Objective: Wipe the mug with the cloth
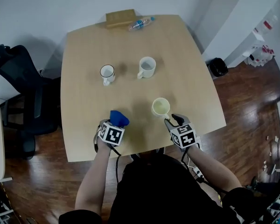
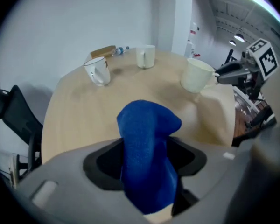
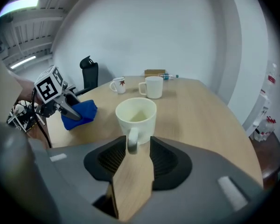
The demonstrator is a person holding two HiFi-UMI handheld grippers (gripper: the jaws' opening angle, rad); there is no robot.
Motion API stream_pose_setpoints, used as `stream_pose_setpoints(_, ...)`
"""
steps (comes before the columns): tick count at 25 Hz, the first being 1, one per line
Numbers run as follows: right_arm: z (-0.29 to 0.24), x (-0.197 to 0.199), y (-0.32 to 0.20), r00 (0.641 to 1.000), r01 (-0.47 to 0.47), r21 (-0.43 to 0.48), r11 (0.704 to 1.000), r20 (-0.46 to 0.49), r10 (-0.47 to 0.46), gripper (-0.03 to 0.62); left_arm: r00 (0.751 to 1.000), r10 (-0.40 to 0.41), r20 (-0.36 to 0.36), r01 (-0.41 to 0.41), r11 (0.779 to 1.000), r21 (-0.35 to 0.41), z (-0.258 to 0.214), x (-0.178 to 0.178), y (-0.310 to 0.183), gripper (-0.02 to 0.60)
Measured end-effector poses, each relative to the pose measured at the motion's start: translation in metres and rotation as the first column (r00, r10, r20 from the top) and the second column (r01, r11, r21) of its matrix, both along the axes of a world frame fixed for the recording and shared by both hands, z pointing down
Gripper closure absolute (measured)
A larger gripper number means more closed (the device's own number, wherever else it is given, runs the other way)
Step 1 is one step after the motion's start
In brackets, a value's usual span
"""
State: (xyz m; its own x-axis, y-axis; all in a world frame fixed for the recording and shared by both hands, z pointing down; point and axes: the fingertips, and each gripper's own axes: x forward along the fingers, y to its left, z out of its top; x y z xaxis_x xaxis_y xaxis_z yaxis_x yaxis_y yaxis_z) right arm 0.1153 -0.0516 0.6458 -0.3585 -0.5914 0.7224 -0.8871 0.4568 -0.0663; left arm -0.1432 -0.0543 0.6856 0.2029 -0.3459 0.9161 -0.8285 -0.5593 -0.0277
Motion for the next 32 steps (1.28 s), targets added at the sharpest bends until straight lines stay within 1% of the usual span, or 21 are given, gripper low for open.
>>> stream_pose_setpoints(2,0.005,-0.003,-0.005,1.0,0.004,-0.006,1.0,0.004,-0.004,0.437,1.0,-0.005,0.027,0.005,1.0,-0.011,0.008,0.001,0.004,0.315)
stream_pose_setpoints(4,0.006,-0.006,-0.006,1.0,0.024,0.0,1.0,0.003,-0.024,0.459,0.999,-0.014,0.052,0.014,1.0,0.001,0.011,0.001,0.004,0.336)
stream_pose_setpoints(6,0.008,-0.01,-0.007,0.999,0.047,0.01,0.999,-0.005,-0.047,0.484,0.997,-0.04,0.06,0.039,0.999,0.015,0.012,-0.001,0.002,0.353)
stream_pose_setpoints(8,0.012,-0.013,-0.008,0.998,0.064,0.01,0.998,-0.011,-0.064,0.484,0.996,-0.059,0.06,0.058,0.998,0.017,0.013,-0.001,0.002,0.36)
stream_pose_setpoints(10,0.016,-0.014,-0.01,0.997,0.075,0.004,0.997,-0.018,-0.075,0.471,0.996,-0.064,0.063,0.063,0.998,0.014,0.013,-0.001,0.002,0.362)
stream_pose_setpoints(12,0.02,-0.013,-0.012,0.996,0.08,-0.002,0.997,-0.028,-0.08,0.474,0.996,-0.062,0.065,0.061,0.998,0.013,0.014,0.0,0.002,0.362)
stream_pose_setpoints(13,0.02,-0.012,-0.012,0.996,0.082,0.0,0.997,-0.033,-0.081,0.482,0.996,-0.061,0.065,0.061,0.998,0.014,0.013,0.001,0.003,0.364)
stream_pose_setpoints(15,0.019,-0.011,-0.012,0.995,0.092,0.014,0.996,-0.041,-0.091,0.543,0.996,-0.067,0.064,0.066,0.998,0.02,0.014,0.001,0.003,0.365)
stream_pose_setpoints(16,0.018,-0.01,-0.012,0.994,0.105,0.022,0.994,-0.043,-0.104,0.546,0.996,-0.07,0.062,0.069,0.997,0.024,0.014,0.001,0.002,0.368)
stream_pose_setpoints(19,0.013,-0.008,-0.011,0.986,0.16,0.029,0.987,-0.045,-0.159,0.55,0.997,-0.063,0.039,0.062,0.997,0.038,0.013,-0.003,0.001,0.416)
stream_pose_setpoints(20,0.011,-0.007,-0.009,0.985,0.17,0.02,0.985,-0.029,-0.17,0.551,0.998,-0.055,0.026,0.054,0.998,0.04,0.012,-0.004,0.001,0.428)
stream_pose_setpoints(22,0.005,-0.004,-0.005,0.986,0.164,-0.007,0.986,0.045,-0.163,0.553,0.999,-0.037,-0.014,0.038,0.999,0.04,0.011,-0.006,0.003,0.444)
stream_pose_setpoints(24,-0.007,-0.002,-0.002,0.979,0.139,-0.031,0.99,0.152,-0.132,0.553,0.996,-0.03,-0.08,0.033,0.999,0.032,0.0,-0.003,0.005,0.454)
stream_pose_setpoints(26,-0.029,-0.002,-0.001,0.959,0.123,-0.034,0.992,0.263,-0.11,0.553,0.982,-0.044,-0.183,0.051,0.998,0.038,-0.025,0.005,0.007,0.456)
stream_pose_setpoints(27,-0.042,-0.002,-0.001,0.944,0.122,-0.025,0.992,0.312,-0.109,0.553,0.968,-0.048,-0.244,0.064,0.996,0.057,-0.041,0.01,0.006,0.456)
stream_pose_setpoints(28,-0.056,-0.003,-0.001,0.928,0.125,-0.012,0.992,0.355,-0.113,0.553,0.951,-0.038,-0.306,0.068,0.994,0.09,-0.06,0.017,0.004,0.456)
stream_pose_setpoints(29,-0.071,-0.004,-0.001,0.911,0.129,0.001,0.992,0.394,-0.119,0.553,0.932,-0.007,-0.362,0.06,0.989,0.136,-0.084,0.027,0.002,0.456)
stream_pose_setpoints(30,-0.085,-0.005,-0.002,0.894,0.131,0.01,0.991,0.431,-0.123,0.551,0.912,0.042,-0.408,0.041,0.98,0.192,-0.111,0.038,0.0,0.455)
stream_pose_setpoints(31,-0.098,-0.007,-0.002,0.877,0.132,0.014,0.991,0.464,-0.123,0.553,0.892,0.104,-0.44,0.014,0.967,0.256,-0.14,0.052,-0.001,0.454)
stream_pose_setpoints(32,-0.109,-0.01,-0.002,0.862,0.131,0.016,0.991,0.493,-0.122,0.551,0.874,0.172,-0.455,-0.017,0.946,0.324,-0.169,0.066,0.0,0.454)
